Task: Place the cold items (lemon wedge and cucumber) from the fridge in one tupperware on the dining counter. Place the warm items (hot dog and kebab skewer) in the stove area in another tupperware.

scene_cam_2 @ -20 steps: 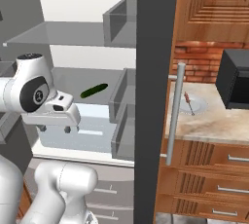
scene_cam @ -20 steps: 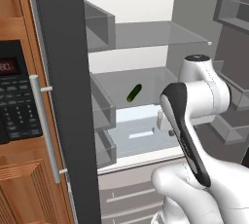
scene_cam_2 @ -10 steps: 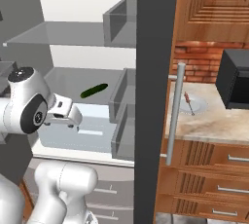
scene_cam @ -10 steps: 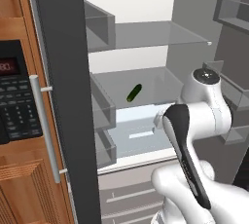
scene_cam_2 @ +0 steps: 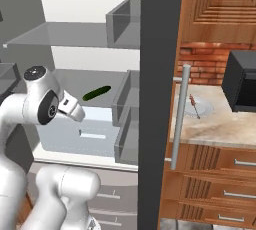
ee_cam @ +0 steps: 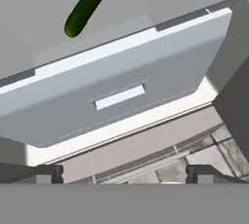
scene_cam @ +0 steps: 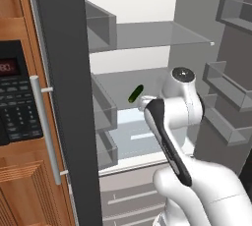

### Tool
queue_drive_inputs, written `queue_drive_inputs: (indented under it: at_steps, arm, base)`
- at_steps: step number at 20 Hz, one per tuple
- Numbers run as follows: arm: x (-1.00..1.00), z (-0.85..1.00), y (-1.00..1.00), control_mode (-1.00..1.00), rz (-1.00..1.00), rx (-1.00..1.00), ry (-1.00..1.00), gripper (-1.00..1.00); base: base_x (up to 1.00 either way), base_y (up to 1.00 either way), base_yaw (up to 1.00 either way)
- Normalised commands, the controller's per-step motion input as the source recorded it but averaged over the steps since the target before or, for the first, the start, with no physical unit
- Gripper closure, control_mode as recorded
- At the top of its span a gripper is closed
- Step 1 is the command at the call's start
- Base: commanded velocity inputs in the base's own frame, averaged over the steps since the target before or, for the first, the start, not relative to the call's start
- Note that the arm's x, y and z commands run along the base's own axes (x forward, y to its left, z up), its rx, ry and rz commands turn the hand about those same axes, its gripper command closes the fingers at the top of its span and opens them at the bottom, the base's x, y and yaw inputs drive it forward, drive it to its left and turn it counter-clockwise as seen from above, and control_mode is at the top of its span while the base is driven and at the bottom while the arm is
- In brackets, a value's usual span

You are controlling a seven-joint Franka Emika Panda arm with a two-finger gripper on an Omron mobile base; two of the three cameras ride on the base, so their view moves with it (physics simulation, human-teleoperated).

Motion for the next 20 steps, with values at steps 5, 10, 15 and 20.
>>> queue_drive_inputs:
  at_steps: [5,10,15,20]
  arm:
    - [0.99,0.00,0.04,-1.00,-0.27,0.02,-0.01,-1.00]
    - [0.72,-0.02,0.00,-1.00,-0.02,0.00,-0.05,-1.00]
    - [0.93,0.00,-0.03,-1.00,-0.02,0.00,0.09,-1.00]
    - [0.81,-0.14,0.00,-1.00,0.00,0.00,0.00,-1.00]
  base:
    - [0.00,0.00,0.00]
    - [0.00,0.00,0.00]
    - [0.00,0.00,0.00]
    - [0.00,0.00,0.00]
